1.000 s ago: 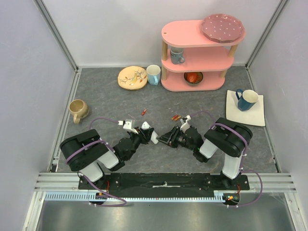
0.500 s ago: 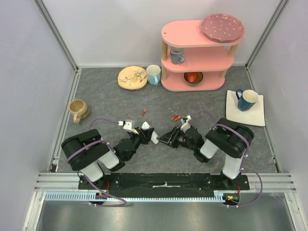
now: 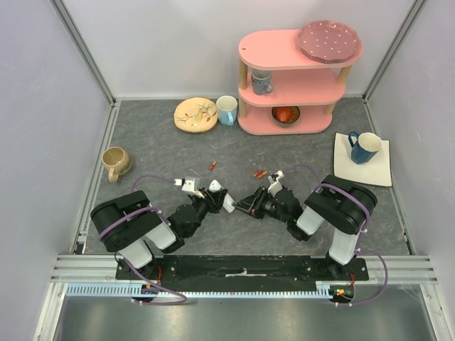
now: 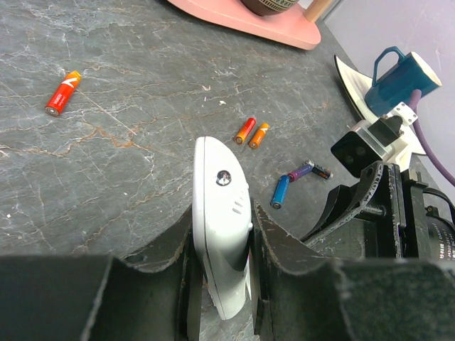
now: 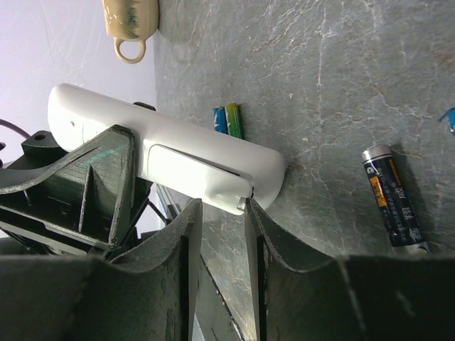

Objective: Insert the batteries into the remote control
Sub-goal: Remove the battery cover from the remote control.

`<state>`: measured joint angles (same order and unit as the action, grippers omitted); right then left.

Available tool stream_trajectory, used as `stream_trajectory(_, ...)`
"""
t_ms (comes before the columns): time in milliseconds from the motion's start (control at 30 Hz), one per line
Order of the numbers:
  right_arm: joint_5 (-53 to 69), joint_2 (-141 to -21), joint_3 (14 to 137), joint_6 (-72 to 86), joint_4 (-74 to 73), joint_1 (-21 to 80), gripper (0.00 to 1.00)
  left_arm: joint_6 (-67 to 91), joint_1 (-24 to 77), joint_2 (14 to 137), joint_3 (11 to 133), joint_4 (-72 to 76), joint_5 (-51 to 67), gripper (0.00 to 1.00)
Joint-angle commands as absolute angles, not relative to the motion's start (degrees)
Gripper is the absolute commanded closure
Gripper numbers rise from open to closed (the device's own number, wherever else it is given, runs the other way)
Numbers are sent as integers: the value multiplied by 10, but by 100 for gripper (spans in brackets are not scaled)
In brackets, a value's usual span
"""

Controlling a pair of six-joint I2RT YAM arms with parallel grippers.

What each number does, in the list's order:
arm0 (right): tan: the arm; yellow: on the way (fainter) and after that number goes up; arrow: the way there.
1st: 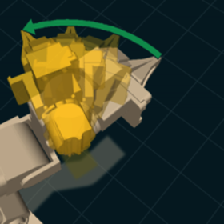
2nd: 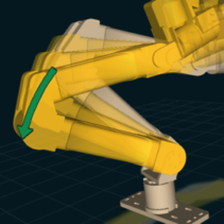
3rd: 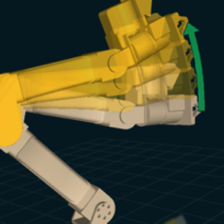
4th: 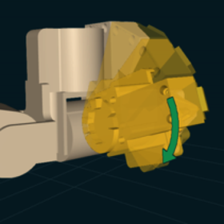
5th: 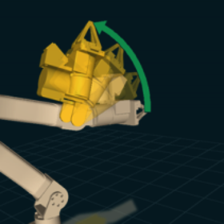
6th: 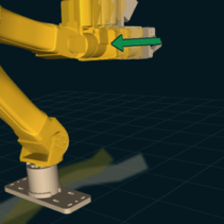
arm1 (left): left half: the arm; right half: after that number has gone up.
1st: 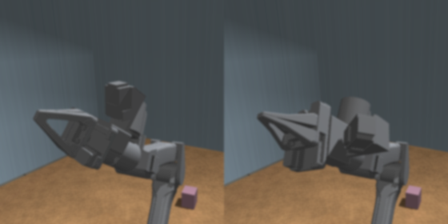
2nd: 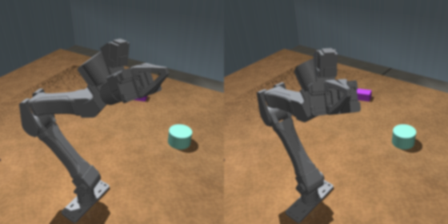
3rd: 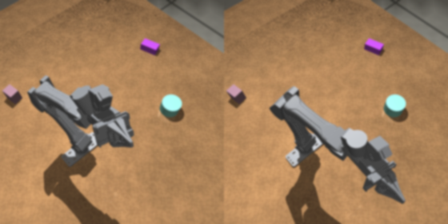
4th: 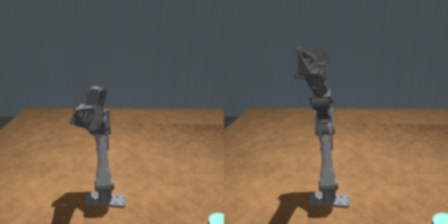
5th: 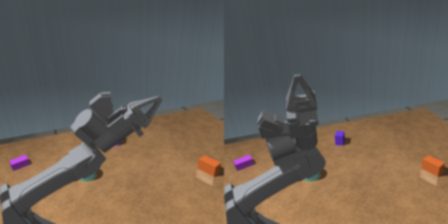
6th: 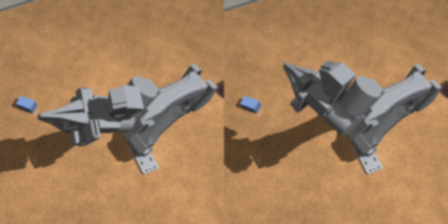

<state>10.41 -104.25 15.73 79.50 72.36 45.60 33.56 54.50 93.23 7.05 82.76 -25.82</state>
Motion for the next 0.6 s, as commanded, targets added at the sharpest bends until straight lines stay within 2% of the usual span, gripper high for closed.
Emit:
stream_trajectory(0,94,-1022,156,794,868,460,63,312,555,941,53,953,-261,98)
stream_trajectory(567,94,-1037,163,784,866,456,63,326,555,879,29,916,-258,98)
